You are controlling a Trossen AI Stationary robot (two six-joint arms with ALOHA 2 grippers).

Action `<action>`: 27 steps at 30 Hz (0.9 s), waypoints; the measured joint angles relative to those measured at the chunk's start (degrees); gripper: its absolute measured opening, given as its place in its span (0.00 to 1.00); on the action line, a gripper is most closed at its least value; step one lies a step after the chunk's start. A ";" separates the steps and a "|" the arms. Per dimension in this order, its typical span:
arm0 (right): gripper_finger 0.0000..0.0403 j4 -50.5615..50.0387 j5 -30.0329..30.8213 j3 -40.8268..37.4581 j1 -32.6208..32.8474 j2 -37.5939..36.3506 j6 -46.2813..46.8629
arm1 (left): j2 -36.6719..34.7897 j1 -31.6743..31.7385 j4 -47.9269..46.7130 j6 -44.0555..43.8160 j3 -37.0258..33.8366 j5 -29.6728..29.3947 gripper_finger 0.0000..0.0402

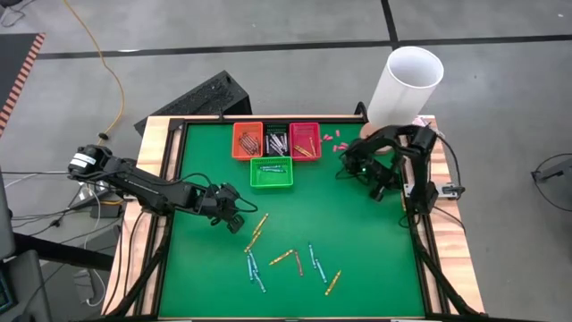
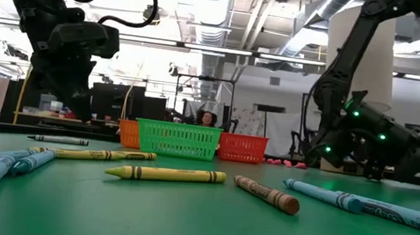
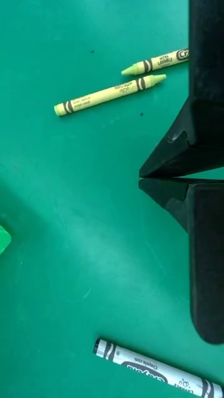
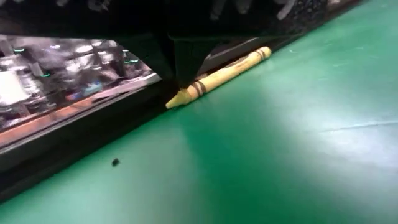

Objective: Sort crayons
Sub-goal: Put a black crayon in the black basket

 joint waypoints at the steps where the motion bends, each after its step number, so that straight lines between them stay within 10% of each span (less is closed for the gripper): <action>1: 0.00 0.65 -0.25 -0.73 -0.64 -0.75 0.03 | 0.00 0.00 0.03 -0.02 0.00 -0.07 0.00; 20: 0.00 5.63 -15.49 -1.66 8.64 -5.94 11.73 | 0.00 -0.02 0.13 0.69 0.02 -0.35 0.00; 27: 0.00 2.82 -4.98 4.72 15.19 -6.01 15.39 | -0.01 -0.02 0.72 1.47 0.02 -1.60 0.00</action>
